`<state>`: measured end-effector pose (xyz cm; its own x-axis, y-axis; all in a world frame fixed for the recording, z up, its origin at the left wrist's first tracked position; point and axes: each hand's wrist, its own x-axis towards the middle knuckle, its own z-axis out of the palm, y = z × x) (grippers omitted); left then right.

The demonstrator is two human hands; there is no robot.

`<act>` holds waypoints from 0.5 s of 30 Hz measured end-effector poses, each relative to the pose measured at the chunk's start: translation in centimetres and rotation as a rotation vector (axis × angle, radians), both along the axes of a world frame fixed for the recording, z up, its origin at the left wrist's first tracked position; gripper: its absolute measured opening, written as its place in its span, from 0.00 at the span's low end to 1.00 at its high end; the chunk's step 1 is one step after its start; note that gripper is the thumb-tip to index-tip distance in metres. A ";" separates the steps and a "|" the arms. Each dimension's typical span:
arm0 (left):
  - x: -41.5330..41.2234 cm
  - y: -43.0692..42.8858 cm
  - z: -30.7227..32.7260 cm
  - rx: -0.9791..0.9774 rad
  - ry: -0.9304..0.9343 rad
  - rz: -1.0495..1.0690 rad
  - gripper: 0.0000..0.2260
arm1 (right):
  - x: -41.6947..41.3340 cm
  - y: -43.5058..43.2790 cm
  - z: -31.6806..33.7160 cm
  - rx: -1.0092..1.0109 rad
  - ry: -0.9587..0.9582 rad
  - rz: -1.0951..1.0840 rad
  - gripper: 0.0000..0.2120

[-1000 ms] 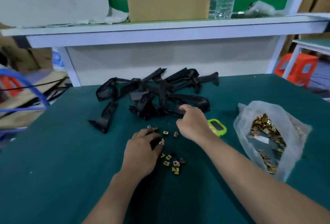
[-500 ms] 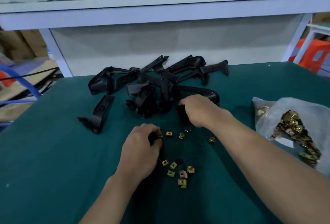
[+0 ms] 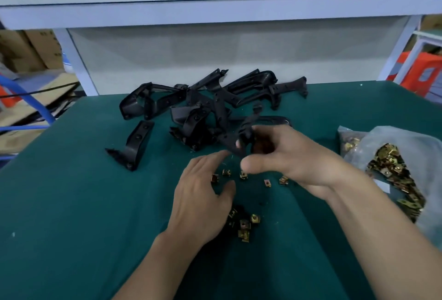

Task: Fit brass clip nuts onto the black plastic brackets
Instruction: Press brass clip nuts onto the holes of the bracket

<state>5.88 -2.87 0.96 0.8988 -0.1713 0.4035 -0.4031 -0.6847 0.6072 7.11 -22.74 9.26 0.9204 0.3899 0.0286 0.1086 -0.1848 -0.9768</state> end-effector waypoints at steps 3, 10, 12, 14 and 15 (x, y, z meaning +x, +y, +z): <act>-1.2 -1.2 0.0 -0.093 0.014 0.098 0.19 | -1.6 -1.7 -0.7 0.300 0.061 -0.022 0.18; -2.1 -1.2 1.3 -0.208 0.014 0.041 0.28 | -1.6 -4.4 -3.9 0.654 0.369 -0.021 0.34; -2.0 -1.1 1.3 -0.187 -0.025 0.093 0.25 | -1.5 -4.6 -4.3 0.629 0.375 0.001 0.32; -1.9 -1.0 1.1 -0.181 -0.080 0.144 0.21 | -1.5 -4.3 -4.6 0.575 0.350 -0.011 0.29; -1.7 -0.9 0.9 -0.187 -0.108 0.178 0.18 | -1.5 -4.1 -4.7 0.561 0.337 -0.036 0.27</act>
